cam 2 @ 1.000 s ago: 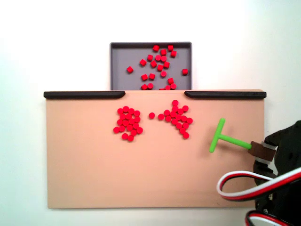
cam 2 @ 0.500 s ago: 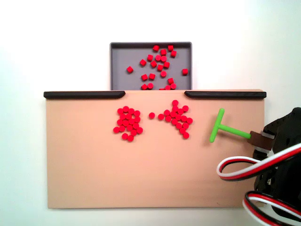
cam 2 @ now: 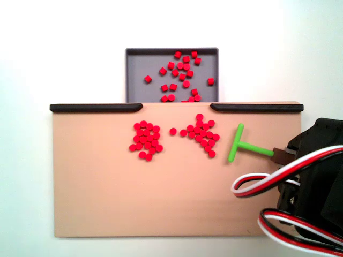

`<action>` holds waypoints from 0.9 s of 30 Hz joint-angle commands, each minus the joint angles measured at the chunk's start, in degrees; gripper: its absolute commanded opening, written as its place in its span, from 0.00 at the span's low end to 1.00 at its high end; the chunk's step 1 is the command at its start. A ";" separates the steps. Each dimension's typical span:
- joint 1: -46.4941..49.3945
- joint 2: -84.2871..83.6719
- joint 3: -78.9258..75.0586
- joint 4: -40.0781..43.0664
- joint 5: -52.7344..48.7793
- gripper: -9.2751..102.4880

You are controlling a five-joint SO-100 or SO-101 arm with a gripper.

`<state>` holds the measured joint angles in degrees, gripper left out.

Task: Push granules from right to the grey container

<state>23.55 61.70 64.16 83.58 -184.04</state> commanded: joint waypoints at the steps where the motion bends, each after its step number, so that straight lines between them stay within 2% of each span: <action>1: -0.35 0.09 -2.02 -0.18 -25.93 0.08; 27: -1.58 -2.55 -4.75 0.18 -24.96 0.08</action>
<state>22.24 58.45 61.44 83.67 -184.04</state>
